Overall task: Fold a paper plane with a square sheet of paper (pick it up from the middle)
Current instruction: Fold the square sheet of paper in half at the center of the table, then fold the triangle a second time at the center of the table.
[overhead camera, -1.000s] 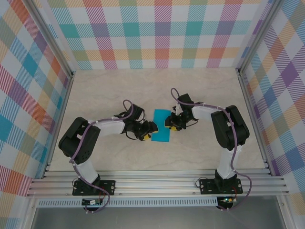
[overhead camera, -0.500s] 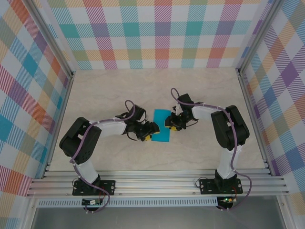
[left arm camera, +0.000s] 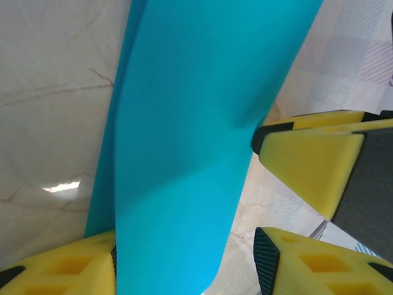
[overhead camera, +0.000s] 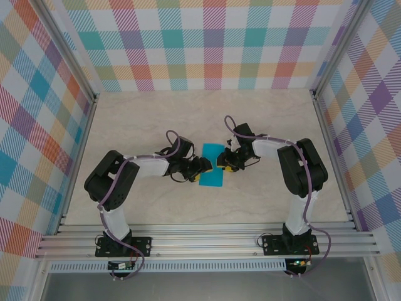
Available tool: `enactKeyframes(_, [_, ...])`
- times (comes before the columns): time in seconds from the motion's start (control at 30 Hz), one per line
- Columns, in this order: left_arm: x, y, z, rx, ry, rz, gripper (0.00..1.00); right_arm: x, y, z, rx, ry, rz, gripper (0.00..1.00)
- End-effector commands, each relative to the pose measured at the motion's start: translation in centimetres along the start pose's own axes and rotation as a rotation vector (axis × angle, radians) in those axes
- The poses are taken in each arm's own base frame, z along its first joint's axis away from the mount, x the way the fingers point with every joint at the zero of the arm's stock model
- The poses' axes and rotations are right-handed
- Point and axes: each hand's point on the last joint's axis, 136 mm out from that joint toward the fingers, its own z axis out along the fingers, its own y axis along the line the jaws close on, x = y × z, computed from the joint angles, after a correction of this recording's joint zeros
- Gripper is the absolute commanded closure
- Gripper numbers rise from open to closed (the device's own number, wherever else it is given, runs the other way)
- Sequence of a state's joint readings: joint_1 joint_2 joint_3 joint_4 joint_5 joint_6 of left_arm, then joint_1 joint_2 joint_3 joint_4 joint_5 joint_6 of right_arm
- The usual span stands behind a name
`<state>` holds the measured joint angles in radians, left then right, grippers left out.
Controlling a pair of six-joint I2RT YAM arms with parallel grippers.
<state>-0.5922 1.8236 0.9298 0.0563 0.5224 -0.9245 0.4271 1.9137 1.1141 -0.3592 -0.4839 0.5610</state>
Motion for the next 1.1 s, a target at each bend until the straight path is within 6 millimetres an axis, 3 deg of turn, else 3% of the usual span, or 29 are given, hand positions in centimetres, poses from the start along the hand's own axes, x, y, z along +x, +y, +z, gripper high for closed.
enactKeyframes(0.0, [-1.8,-0.7,-0.3,0.019,-0.045,-0.008,0.51,0.3,0.6,-0.5,-0.014,-0.006,-0.03,0.65])
enactKeyframes(0.23, [-2.9,-1.1,-0.3,0.054,-0.054,-0.021,0.67,-0.3,3.0,-3.1,-0.051,-0.07,-0.113,0.62])
enactKeyframes(0.47, [-3.5,-2.0,-0.6,0.081,-0.053,-0.018,0.71,1.6,2.8,-4.6,-0.006,-0.153,-0.205,0.56])
enactKeyframes(0.67, [-3.4,-2.5,-0.6,0.087,-0.031,-0.018,0.82,4.7,4.8,-3.7,0.14,-0.208,-0.459,0.52])
enactKeyframes(0.8, [-3.4,-2.5,-0.7,0.079,-0.03,-0.021,0.83,6.3,6.9,-2.8,0.177,-0.26,-0.602,0.48])
enactKeyframes(0.97, [-3.3,-2.4,-0.7,0.071,-0.023,-0.026,0.84,7.6,8.0,-1.8,0.237,-0.306,-0.702,0.42])
enactKeyframes(1.07, [-3.3,-2.5,-0.7,0.074,-0.021,-0.025,0.84,7.7,7.7,-1.4,0.329,-0.337,-0.737,0.4])
